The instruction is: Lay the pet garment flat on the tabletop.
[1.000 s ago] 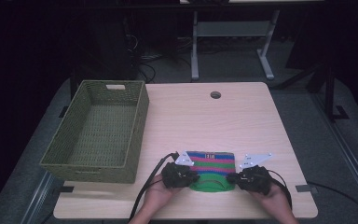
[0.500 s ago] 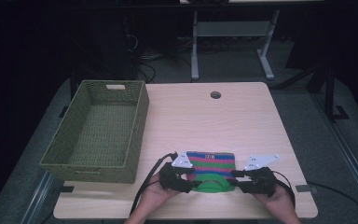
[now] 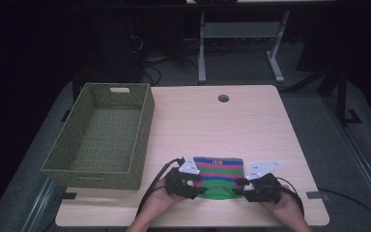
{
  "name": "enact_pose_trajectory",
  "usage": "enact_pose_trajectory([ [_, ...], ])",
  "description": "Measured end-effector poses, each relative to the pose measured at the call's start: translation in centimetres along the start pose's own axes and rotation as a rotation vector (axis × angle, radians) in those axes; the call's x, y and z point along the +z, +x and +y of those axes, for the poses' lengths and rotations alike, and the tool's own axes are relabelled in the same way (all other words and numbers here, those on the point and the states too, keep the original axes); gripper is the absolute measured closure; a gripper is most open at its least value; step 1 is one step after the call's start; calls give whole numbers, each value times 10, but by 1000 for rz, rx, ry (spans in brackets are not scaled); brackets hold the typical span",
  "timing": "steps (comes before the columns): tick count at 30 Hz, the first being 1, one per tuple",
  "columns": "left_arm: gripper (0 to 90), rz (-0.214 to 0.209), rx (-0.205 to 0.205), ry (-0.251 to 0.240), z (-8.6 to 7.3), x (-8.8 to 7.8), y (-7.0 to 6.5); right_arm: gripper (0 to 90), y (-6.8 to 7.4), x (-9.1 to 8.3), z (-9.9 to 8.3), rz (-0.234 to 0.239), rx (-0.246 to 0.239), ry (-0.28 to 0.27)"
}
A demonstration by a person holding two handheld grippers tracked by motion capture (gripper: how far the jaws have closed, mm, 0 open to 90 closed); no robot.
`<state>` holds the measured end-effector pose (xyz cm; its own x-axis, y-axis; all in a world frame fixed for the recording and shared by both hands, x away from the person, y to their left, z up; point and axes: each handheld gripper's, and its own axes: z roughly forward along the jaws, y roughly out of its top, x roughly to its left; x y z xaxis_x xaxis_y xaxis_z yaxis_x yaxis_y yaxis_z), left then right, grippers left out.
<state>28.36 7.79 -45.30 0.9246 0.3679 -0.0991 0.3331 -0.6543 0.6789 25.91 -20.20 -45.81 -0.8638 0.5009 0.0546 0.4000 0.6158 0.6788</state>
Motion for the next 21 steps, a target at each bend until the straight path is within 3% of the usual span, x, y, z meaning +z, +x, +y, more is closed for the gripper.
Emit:
enact_pose_trajectory([
  [12, 608, 37, 42, 27, 1, 7, -7, 683, 10, 5, 0, -58, -31, 21],
  [21, 712, 43, 32, 32, 1, 6, -6, 749, 10, 5, 0, -55, -24, 21],
])
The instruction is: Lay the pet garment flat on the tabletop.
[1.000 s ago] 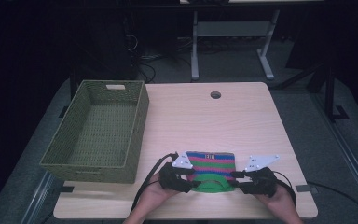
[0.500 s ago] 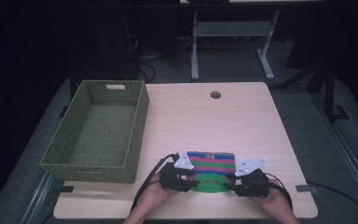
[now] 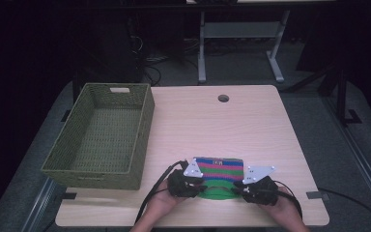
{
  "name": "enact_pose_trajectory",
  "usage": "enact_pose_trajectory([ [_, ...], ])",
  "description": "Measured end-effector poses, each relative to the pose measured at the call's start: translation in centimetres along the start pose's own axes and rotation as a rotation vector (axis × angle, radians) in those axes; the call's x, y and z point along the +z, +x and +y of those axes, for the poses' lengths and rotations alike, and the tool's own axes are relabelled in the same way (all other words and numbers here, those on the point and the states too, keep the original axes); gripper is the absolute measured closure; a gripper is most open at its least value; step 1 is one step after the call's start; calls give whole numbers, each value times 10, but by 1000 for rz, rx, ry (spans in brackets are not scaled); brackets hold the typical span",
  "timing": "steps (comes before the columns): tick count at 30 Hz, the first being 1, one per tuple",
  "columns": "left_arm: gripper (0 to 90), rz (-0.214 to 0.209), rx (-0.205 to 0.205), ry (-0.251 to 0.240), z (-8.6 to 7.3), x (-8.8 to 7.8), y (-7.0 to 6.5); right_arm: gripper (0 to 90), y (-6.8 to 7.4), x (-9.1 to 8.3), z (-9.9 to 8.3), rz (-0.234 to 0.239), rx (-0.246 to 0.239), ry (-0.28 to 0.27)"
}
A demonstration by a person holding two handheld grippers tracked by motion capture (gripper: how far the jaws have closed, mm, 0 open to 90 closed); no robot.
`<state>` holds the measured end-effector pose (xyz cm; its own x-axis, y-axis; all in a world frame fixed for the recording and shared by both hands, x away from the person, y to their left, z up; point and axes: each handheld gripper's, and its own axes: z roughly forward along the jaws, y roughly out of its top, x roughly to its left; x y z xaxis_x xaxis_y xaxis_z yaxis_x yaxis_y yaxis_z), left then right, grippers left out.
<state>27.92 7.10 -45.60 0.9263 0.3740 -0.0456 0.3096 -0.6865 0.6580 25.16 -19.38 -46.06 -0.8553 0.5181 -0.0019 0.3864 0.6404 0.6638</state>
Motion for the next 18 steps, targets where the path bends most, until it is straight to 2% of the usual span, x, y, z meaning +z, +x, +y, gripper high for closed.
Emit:
enact_pose_trajectory([
  [6, 768, -14, -12, -3, 0, 0, 1, 782, -2, -1, 0, 14, 12, -1],
  [8, 789, -25, -33, -15, 0, -1, 1, 794, -3, -2, 0, 23, 19, 1],
  [10, 808, -31, -25, -11, 0, -2, 2, 807, -3, -2, 0, 37, 27, -5],
  [16, 828, -47, -43, -21, 1, -4, 1, 819, -4, -5, 0, 62, 36, -10],
  [18, 833, -53, -26, -11, 1, -5, 1, 820, -5, -6, -1, 67, 46, -18],
])
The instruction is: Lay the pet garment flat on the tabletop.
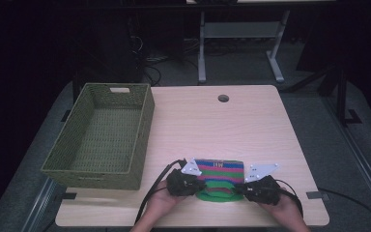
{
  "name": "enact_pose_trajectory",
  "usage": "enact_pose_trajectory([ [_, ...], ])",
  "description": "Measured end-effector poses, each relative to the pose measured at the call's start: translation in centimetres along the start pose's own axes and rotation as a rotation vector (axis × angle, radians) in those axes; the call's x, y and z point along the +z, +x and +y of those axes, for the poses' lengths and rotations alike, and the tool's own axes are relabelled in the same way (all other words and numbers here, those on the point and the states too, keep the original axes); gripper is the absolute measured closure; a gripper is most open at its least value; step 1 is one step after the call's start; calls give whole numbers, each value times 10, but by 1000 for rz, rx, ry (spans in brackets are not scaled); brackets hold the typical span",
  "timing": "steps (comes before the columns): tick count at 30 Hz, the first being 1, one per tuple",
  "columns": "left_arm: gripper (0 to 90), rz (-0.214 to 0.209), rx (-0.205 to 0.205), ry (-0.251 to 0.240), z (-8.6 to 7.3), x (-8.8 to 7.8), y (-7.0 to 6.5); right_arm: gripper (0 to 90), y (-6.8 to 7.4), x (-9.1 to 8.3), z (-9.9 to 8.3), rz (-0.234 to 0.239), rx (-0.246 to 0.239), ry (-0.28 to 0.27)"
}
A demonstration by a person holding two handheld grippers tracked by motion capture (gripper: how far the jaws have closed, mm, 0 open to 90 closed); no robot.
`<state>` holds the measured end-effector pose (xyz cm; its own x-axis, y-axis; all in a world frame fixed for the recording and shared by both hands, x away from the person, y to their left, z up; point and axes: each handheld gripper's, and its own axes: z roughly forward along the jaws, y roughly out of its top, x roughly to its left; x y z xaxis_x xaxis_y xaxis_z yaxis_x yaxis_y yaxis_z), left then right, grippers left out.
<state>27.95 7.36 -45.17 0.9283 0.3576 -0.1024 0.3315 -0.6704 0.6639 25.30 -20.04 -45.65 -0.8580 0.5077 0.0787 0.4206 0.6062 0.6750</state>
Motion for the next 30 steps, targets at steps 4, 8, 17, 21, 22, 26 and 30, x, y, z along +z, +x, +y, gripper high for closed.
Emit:
enact_pose_trajectory([
  [4, 843, -7, 0, -5, 1, -2, -2, 824, -3, -5, -1, 23, 9, -31],
  [8, 847, -18, -20, -28, 1, -5, -3, 826, -3, -10, -2, 44, 14, -50],
  [17, 847, -29, -32, -61, 1, -15, -3, 828, -1, -16, -1, 89, 11, -90],
  [21, 848, -35, -31, -57, 1, -17, -5, 829, 1, -16, 1, 100, 5, -82],
  [22, 848, -34, -33, -60, 1, -18, -5, 828, 1, -15, 1, 103, 5, -80],
  [26, 847, -45, -40, -59, 0, -20, -5, 826, 2, -16, 1, 120, 3, -73],
  [30, 847, -53, -42, -58, 0, -21, -7, 827, 3, -15, 1, 130, 1, -61],
])
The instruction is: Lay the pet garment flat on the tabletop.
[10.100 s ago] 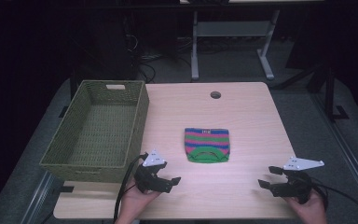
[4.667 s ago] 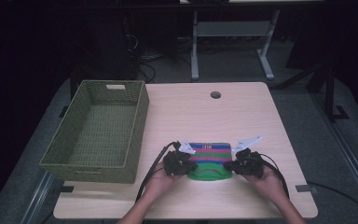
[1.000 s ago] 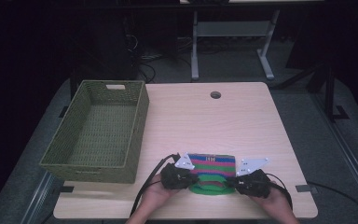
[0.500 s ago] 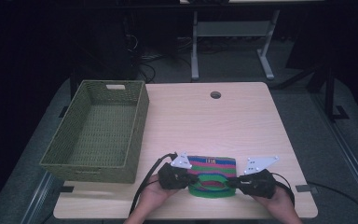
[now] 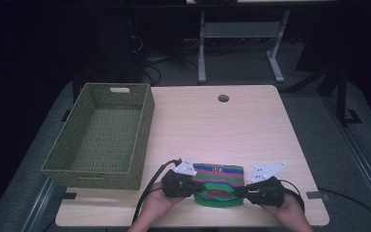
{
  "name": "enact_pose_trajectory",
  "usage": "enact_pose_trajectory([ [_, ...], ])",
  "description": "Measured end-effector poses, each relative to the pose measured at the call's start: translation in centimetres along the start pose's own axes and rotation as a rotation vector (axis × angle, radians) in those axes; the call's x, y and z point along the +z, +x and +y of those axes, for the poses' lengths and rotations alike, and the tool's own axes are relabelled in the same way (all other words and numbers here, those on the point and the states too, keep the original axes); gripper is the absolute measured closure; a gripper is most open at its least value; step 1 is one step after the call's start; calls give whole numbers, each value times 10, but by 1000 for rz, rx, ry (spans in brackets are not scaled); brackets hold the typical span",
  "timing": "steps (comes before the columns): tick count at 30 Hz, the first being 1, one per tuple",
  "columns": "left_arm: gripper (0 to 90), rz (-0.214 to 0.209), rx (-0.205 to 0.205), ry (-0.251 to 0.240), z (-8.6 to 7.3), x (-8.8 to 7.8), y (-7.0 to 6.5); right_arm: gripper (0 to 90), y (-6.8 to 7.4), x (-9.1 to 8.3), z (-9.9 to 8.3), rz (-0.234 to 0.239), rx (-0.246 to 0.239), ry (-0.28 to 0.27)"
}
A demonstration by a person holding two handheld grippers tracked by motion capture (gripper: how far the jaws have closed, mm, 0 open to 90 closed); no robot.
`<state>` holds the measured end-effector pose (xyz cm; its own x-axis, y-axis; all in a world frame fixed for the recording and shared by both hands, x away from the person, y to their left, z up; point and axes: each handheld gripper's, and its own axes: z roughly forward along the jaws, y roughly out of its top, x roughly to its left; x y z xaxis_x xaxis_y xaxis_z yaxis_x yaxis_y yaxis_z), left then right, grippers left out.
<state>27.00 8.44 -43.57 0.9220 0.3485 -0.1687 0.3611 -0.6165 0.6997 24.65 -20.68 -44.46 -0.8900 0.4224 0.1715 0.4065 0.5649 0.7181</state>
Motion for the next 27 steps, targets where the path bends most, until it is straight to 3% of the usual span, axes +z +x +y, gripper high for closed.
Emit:
enact_pose_trajectory([
  [18, 848, 9, 30, -35, 8, -14, -6, 829, 2, -18, 6, 16, 13, -63],
  [27, 848, 10, 24, -53, 15, -17, -6, 829, 0, -23, 13, 7, 14, -70],
])
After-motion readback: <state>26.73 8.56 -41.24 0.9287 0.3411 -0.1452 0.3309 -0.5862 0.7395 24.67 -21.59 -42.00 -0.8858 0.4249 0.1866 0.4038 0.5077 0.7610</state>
